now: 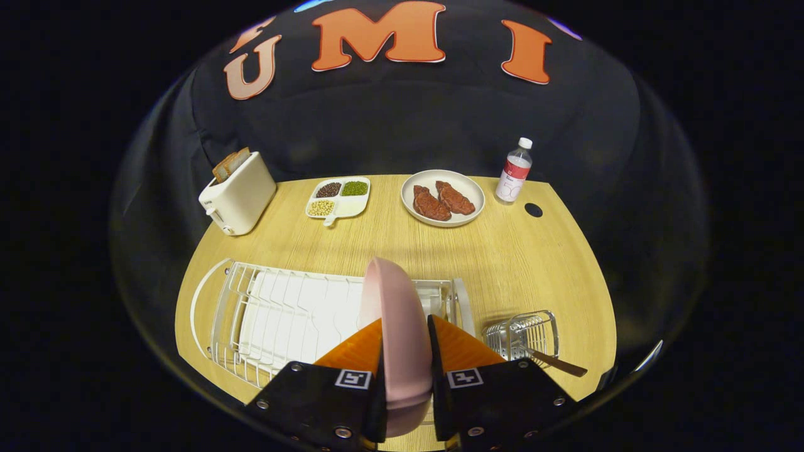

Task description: Take the plate from the dish rack, then take the spoon from the basket and place it into the plate.

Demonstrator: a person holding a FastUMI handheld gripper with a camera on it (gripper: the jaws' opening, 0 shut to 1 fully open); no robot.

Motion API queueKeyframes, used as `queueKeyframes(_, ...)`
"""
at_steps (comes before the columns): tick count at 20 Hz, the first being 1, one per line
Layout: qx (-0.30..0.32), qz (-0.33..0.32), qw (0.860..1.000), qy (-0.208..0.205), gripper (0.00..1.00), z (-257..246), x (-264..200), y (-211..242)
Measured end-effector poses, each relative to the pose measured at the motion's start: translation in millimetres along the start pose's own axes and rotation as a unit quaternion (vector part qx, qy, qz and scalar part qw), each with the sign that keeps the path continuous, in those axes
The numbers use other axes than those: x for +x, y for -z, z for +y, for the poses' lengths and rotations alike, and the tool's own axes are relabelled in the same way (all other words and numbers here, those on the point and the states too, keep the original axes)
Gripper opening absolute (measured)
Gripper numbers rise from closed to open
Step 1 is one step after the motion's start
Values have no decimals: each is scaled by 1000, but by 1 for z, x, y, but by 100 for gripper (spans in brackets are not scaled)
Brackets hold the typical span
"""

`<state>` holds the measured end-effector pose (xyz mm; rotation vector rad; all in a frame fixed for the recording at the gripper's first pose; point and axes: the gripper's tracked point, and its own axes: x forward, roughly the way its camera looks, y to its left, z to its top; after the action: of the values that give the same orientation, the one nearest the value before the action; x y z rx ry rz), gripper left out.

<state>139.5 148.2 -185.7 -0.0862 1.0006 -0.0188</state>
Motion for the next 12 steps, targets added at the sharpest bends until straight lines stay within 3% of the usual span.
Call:
queueKeyframes(7, 17, -16, 1000, 9, 30, -14, -13, -5)
queueKeyframes(12, 62, -36, 997, -28, 24, -33, -48, -7)
